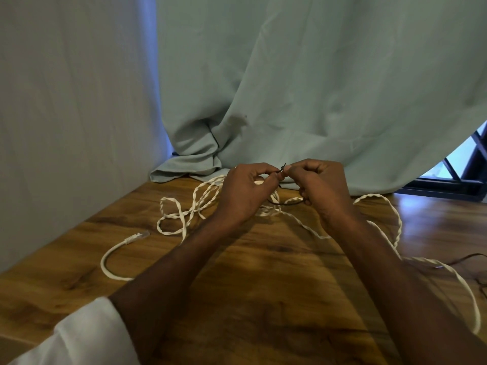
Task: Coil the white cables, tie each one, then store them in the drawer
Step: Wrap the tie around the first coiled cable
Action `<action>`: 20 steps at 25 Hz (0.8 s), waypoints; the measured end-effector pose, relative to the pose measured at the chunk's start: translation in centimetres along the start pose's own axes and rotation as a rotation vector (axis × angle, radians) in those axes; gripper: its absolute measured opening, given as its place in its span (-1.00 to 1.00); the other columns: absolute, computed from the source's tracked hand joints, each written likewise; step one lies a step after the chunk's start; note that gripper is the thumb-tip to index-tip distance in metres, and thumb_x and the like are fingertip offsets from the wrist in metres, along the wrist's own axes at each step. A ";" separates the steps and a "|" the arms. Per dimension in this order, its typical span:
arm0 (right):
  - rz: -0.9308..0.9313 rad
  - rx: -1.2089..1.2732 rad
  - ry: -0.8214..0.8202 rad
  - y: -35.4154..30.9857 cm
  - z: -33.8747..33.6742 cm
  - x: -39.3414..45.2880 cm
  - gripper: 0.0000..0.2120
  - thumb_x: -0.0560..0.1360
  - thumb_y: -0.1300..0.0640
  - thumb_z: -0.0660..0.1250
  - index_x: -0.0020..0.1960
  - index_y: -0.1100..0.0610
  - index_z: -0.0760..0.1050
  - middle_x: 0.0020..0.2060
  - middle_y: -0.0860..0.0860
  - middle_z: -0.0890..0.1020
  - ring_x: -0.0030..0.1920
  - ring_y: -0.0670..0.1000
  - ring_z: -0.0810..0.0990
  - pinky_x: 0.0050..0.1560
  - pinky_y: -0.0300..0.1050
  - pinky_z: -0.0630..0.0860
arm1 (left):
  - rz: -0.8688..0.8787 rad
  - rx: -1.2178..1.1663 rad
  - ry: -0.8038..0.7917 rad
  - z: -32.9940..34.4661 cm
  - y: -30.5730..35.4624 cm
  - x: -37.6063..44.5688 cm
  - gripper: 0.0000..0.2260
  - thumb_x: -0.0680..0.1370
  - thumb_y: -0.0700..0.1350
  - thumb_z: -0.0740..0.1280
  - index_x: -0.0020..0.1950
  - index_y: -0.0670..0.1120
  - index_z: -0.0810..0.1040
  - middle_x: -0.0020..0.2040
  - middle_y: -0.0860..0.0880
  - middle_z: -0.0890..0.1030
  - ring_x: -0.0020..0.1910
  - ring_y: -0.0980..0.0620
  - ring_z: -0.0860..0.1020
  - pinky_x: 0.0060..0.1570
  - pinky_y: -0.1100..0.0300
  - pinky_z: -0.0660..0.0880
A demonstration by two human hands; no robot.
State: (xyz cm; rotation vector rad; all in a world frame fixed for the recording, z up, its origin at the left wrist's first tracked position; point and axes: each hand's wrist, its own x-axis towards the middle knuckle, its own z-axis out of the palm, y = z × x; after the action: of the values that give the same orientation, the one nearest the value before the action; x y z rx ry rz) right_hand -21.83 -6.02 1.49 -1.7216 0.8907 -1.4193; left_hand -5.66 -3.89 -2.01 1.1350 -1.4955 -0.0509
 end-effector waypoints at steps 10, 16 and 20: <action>0.302 0.150 -0.170 -0.6 -0.6 -0.2 -0.87 0.57 0.17 0.43 0.09 0.16 0.67 -0.35 0.06 0.67 -0.46 -0.01 0.63 -0.48 -0.25 0.30 | -0.008 -0.087 -0.096 -0.1 -0.5 0.2 -0.82 0.59 -0.08 0.38 0.03 -0.04 0.78 -0.14 0.07 0.76 -0.13 0.08 0.72 -0.02 -0.08 0.64; 0.287 0.197 0.026 -1.1 -0.1 -0.6 -0.92 0.47 0.26 0.47 -0.06 0.16 0.71 -0.34 -0.02 0.71 -0.41 -0.10 0.65 -0.47 -0.27 0.39 | -0.072 -0.149 -0.159 -0.3 0.0 0.2 -0.85 0.61 -0.04 0.41 0.05 -0.01 0.78 -0.14 0.02 0.76 -0.17 0.07 0.69 -0.06 0.10 0.59; 0.364 0.312 0.068 -0.9 -0.5 -0.2 -0.96 0.49 0.24 0.47 -0.08 0.15 0.70 -0.26 0.00 0.62 -0.41 -0.07 0.47 -0.47 -0.21 0.35 | -0.144 -0.203 -0.177 -0.1 0.8 0.1 -0.83 0.64 -0.01 0.42 0.15 -0.01 0.75 -0.24 -0.07 0.70 -0.36 0.13 0.55 -0.29 0.26 0.48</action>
State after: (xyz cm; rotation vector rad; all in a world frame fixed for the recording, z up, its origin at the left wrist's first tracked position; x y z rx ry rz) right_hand -22.29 -5.48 2.21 -1.2162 0.9104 -1.2960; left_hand -6.02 -3.48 -1.38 1.0930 -1.5223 -0.4022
